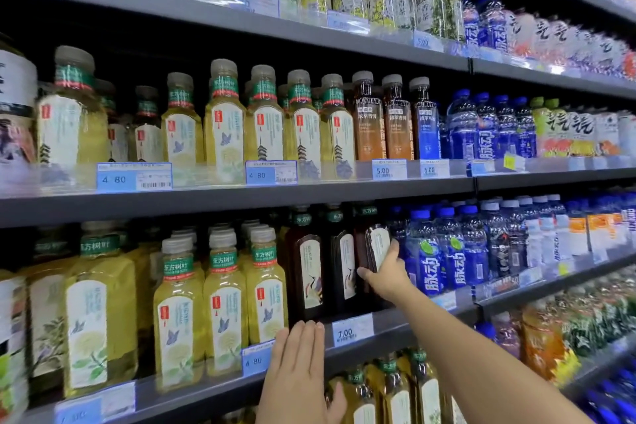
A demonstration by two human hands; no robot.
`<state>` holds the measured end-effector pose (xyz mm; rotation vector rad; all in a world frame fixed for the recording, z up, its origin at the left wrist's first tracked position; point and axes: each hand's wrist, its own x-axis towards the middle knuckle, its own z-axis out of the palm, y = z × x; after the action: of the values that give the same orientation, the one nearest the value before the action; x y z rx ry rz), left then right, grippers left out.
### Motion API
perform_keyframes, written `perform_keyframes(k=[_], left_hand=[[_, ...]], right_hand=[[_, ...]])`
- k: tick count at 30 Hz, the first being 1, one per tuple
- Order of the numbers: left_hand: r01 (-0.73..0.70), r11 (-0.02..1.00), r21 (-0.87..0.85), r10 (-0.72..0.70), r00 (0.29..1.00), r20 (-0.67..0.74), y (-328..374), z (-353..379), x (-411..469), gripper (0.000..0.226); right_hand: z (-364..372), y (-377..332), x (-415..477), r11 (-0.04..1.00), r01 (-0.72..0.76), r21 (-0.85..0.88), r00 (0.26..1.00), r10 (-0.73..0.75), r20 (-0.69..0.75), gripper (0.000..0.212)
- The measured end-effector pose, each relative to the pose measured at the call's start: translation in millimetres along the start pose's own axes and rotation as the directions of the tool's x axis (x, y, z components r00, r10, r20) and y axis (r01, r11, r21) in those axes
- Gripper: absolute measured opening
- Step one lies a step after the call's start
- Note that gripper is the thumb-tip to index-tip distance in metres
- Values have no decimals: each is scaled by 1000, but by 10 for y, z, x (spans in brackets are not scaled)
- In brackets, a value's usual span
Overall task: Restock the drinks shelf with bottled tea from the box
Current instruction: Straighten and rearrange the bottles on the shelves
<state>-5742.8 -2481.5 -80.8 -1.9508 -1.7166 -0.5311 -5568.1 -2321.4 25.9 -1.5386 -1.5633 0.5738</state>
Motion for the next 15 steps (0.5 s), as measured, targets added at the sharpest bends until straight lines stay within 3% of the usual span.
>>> perform_keyframes(k=[4,8,10,15], left_hand=[[-7,1000,17,8,999,-52,21,1,-24,87],[-11,1000,25,13,997,-76,16,11,-45,87],[-9,1000,21,10,997,-78,28,-4,-56,87],[-11,1000,25,13,996,-86,36,24,-62,87]], right_hand=[[60,2,-88,950,-98,-297,995,96,-23,101],[78,61,-179,803,14,-595,999,-41,-32,47],[63,62,-136,793,26,-608,997,-62,-39,35],[86,138,-64,849,-12,-528,1000,-2,-26,33]])
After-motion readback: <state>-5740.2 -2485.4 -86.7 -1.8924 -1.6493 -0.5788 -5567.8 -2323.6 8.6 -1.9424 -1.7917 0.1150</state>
